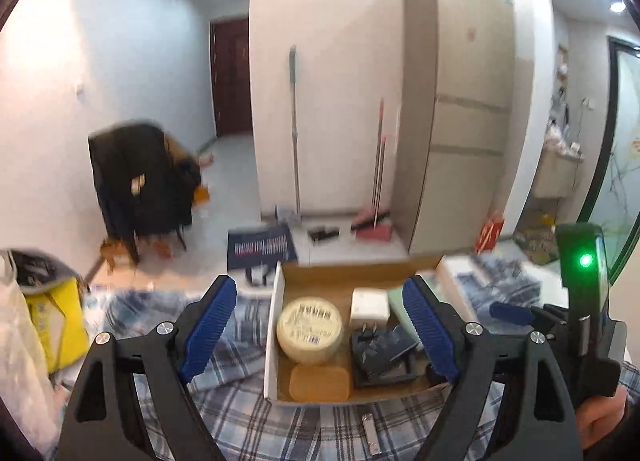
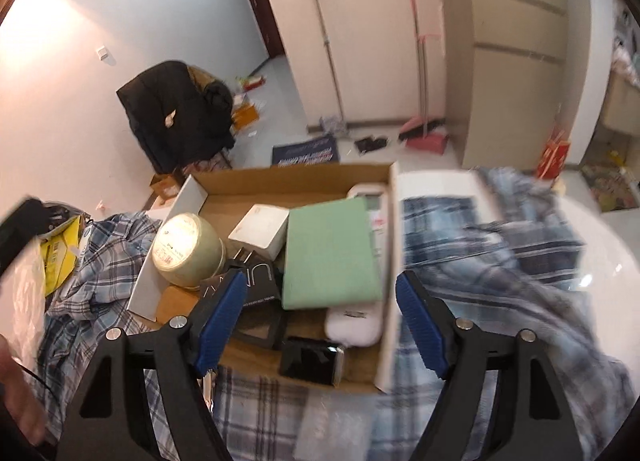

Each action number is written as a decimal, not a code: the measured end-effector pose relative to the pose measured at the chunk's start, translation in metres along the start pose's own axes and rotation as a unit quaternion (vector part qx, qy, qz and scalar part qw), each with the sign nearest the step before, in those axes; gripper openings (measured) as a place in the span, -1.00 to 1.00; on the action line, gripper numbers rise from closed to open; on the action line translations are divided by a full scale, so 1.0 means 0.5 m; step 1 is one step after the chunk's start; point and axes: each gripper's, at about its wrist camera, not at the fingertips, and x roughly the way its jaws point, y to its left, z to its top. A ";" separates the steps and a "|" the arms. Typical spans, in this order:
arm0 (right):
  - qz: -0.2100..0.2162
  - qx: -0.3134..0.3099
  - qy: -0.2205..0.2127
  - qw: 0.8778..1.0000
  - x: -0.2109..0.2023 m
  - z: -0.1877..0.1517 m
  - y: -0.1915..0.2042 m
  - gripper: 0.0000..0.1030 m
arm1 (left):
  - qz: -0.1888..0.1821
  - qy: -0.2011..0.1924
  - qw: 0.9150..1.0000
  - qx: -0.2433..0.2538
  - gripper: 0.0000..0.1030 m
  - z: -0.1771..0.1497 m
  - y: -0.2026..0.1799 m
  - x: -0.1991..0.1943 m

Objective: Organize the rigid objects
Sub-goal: 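Lower the green pad into the cardboard box and open the right gripper, then grasp the grey card box on the shirt with the right gripper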

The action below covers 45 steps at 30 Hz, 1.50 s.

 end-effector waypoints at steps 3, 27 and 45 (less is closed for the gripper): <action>-0.023 -0.007 -0.036 0.999 -0.064 -0.011 -0.003 0.47 | -0.001 -0.069 0.998 0.010 0.69 0.005 -0.013 -0.081; -0.073 -0.001 -0.110 0.991 -0.144 -0.147 0.022 0.47 | -0.043 -0.038 0.996 -0.062 1.00 -0.150 0.033 -0.085; -0.093 -0.014 0.002 0.996 0.006 -0.196 0.026 0.31 | -0.021 0.038 0.992 -0.117 1.00 -0.200 0.080 0.004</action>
